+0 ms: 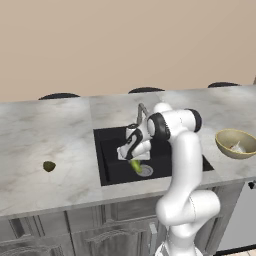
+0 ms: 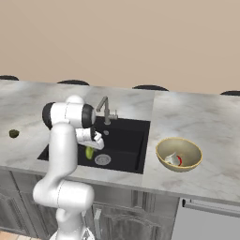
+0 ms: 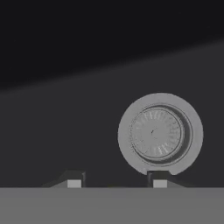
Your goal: There is a mixed pile of frozen fruits and vegetables on the counter. Locate all the frozen vegetables and place the items in a bowl on the counter. Take all the frozen fruits and defrost them in a running sink.
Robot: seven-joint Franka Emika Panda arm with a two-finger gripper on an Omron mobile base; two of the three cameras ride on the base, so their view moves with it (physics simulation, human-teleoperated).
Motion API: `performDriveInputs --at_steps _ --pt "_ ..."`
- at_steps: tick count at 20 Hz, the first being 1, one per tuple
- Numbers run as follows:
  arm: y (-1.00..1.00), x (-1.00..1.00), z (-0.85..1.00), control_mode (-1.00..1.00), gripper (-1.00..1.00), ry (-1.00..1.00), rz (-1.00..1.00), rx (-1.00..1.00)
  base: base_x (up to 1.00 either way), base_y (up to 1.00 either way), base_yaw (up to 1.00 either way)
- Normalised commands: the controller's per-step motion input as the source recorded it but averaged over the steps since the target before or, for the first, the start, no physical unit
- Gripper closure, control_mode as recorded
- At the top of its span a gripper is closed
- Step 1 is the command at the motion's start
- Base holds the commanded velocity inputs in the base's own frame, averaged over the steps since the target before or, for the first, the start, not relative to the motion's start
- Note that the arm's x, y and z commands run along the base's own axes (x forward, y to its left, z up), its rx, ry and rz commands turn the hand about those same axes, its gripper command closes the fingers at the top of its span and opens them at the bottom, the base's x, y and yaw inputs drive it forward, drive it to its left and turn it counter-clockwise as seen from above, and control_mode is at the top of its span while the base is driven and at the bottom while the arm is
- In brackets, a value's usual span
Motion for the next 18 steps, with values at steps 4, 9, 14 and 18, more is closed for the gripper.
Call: performDriveInputs --at_steps 4,9,14,18 --pt "0.00 0.24 -0.54 -1.00 1.00 0.03 0.00 0.00 0.00 0.00 0.00" --pt "0.00 0.10 -0.53 -1.00 1.00 0.03 0.02 0.00 0.00 0.00 0.00" --pt "0.00 0.06 -0.23 -1.00 -1.00 0.08 0.02 0.02 0.00 0.00 0.00" --pt "0.00 0.01 0.00 -1.00 -1.00 0.00 0.01 0.00 0.00 0.00 0.00"
